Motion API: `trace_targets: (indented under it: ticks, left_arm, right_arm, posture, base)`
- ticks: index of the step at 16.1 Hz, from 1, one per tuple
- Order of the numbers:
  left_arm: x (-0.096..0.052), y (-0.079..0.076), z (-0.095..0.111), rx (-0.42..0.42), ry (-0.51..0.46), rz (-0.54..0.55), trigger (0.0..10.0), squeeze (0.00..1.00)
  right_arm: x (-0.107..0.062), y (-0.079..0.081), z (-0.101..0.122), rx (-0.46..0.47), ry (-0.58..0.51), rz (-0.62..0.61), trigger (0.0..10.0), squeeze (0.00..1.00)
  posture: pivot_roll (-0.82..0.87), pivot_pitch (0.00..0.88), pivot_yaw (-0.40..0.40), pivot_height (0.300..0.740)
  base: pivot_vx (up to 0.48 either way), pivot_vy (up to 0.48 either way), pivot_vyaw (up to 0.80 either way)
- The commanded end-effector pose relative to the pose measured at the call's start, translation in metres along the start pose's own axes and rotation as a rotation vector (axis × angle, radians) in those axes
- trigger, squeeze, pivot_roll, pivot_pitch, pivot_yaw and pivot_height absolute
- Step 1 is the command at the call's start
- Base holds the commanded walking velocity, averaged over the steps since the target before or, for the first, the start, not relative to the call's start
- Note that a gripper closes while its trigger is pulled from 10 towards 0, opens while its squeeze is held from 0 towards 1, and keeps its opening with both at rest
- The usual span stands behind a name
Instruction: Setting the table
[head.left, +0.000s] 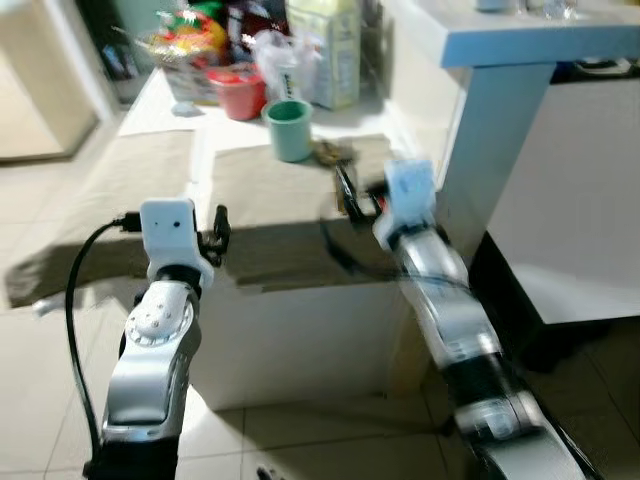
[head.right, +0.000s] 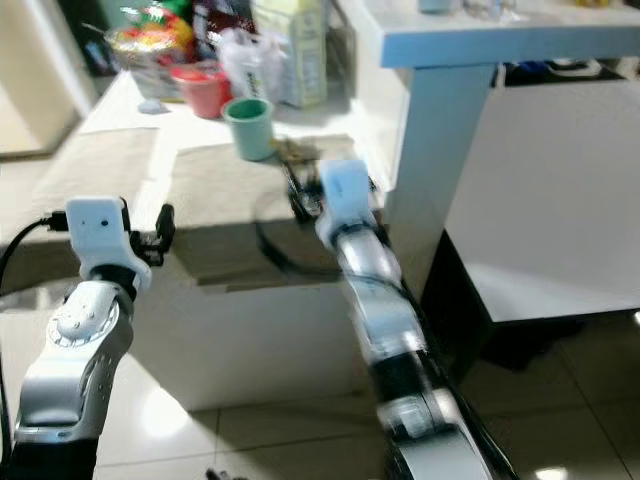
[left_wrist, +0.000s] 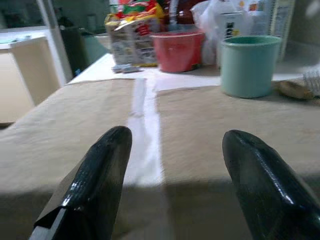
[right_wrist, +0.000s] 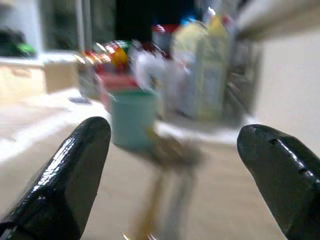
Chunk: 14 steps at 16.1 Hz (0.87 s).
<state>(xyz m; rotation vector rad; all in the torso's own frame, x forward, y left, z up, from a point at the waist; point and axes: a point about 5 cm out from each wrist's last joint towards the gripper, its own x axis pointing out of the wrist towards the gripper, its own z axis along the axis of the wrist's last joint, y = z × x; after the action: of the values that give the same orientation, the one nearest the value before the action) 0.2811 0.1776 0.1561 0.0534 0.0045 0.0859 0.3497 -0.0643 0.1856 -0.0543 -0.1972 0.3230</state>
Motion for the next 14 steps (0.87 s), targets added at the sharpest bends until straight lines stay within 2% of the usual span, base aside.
trace_targets:
  ticks: [1,2,4,6,8,14]
  left_arm:
    - [-0.004,0.001,0.004,0.003,-0.008,-0.008,10.0,0.0]
    - [-0.005,0.001,0.004,0.006,-0.005,-0.01,10.0,0.0]
    - [-0.012,0.003,0.003,0.022,0.006,-0.011,10.0,0.0]
    - [-0.021,0.006,0.003,0.039,0.018,-0.011,10.0,0.0]
    - [-0.032,0.017,0.004,0.073,0.041,-0.001,10.0,0.0]
    - [-0.049,0.027,0.006,0.121,0.08,-0.001,10.0,0.0]
  right_arm:
    - [0.005,-0.005,-0.005,0.032,0.031,-0.033,10.0,0.0]
    - [0.01,-0.005,-0.002,0.03,0.028,-0.039,10.0,0.0]
    - [0.032,-0.007,0.011,0.036,0.012,-0.064,10.0,0.0]
    - [0.039,-0.007,0.014,0.037,0.021,-0.09,10.0,0.0]
    - [0.047,-0.013,0.009,0.039,0.07,-0.151,10.0,0.0]
    - [0.045,-0.03,-0.017,0.03,0.24,-0.269,10.0,0.0]
  posture:
    - [-0.03,0.0,0.092,0.74]
    - [-0.03,0.0,0.092,0.74]
    - [0.03,0.015,0.085,0.74]
    - [0.07,0.034,0.094,0.74]
    - [0.11,0.055,0.117,0.74]
    - [0.17,0.097,0.134,0.74]
  base:
    - [0.0,0.0,0.0]
    - [0.0,0.0,0.0]
    - [0.0,0.0,0.0]
    - [0.0,0.0,0.0]
    - [0.0,0.0,0.0]
    - [0.0,0.0,0.0]
